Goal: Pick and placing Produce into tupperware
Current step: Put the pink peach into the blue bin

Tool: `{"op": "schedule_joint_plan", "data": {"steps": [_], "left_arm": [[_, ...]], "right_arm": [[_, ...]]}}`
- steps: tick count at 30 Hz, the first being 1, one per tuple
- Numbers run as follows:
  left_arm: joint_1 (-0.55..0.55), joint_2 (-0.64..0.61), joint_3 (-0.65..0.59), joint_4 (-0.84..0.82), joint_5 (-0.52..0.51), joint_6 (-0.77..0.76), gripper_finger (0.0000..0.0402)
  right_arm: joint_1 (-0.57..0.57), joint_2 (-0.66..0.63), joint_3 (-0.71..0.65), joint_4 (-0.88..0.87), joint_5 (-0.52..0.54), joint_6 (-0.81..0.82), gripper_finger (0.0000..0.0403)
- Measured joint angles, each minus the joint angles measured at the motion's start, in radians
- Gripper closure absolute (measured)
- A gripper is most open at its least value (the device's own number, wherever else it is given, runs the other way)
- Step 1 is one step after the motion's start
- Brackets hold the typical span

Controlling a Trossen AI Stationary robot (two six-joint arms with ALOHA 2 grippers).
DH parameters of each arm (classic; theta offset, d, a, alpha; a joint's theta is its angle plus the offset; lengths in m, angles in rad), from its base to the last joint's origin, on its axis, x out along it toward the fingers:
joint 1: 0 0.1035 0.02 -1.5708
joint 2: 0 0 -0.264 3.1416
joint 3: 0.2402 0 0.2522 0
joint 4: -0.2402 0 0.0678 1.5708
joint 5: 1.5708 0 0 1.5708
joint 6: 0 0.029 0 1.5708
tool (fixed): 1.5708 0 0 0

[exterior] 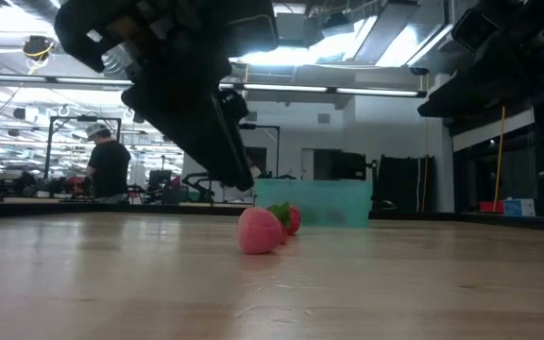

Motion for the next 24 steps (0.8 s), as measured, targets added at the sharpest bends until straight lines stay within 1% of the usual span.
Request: {"op": "schedule_joint_plan", "data": {"steps": [5, 9, 11, 15, 24], "left_arm": [[-0.001, 0.0, 0.0, 0.015, -0.004, 0.0, 0.0237], [-0.001, 0.027, -0.002, 0.021, -0.006, 0.004, 0.0237], [0.0, 0.047, 0.002, 0.054, -0.007, 0.006, 0.0237], [0.015, 0.081, 0.0, 0.042, -0.032, 0.011, 0.0237], [0.03, 0.098, -0.001, 0.05, -0.034, 0.044, 0.0237]], "right_arm": [[0.0, 0.0, 0.0, 0.017, 0.0, 0.0, 0.0265], [0.0, 0.0, 0.0, 0.02, 0.0, 0.0, 0.0265], [0.0, 0.0, 0.0, 0.021, 0.0, 0.001, 0.0265], [0.0, 0.0, 0.0, 0.021, 0.0, 0.0, 0.0265], [0.0, 0.0, 0.0, 0.02, -0.001, 0.0, 0.0265]]}}
